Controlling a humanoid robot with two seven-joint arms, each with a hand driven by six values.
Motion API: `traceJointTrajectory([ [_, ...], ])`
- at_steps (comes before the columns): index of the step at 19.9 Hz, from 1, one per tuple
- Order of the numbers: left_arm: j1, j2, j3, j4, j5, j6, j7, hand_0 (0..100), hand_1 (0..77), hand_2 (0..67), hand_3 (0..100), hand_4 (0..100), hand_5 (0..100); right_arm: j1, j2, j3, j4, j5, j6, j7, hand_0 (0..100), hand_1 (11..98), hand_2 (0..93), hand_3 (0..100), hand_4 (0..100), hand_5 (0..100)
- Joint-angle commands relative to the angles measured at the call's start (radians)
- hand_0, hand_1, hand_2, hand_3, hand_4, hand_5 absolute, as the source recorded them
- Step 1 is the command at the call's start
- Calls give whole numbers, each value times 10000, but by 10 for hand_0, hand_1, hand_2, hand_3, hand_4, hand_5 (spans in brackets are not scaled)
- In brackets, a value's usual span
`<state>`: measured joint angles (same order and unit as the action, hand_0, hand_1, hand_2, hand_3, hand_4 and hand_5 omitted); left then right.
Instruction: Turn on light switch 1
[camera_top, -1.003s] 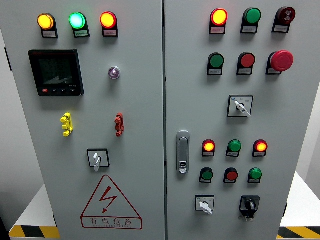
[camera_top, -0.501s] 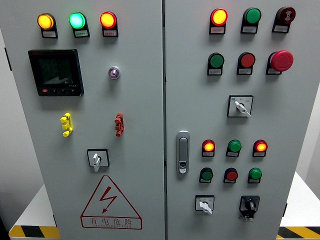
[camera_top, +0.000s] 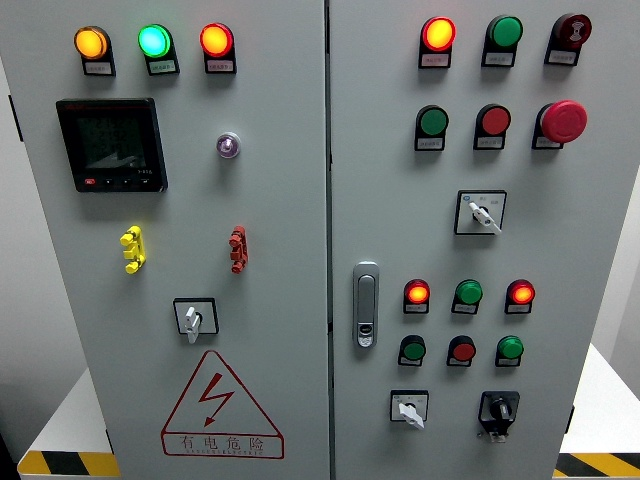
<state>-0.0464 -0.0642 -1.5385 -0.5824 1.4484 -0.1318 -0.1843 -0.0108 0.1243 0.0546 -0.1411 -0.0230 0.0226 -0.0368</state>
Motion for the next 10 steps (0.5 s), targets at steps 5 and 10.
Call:
traceJointTrajectory([
  [5, 50, -171, -921, -2089, 104, 258, 64, 0, 174, 125, 257, 381, 239, 0, 0, -10, 0, 0, 4, 0, 0, 184, 0, 197, 194, 105],
  [10, 65, -171, -1028, -3698, 119, 320, 94, 0, 245, 217, 474, 631, 363, 0, 0, -10, 0, 0, -11, 0, 0, 198, 0, 197, 194, 105],
])
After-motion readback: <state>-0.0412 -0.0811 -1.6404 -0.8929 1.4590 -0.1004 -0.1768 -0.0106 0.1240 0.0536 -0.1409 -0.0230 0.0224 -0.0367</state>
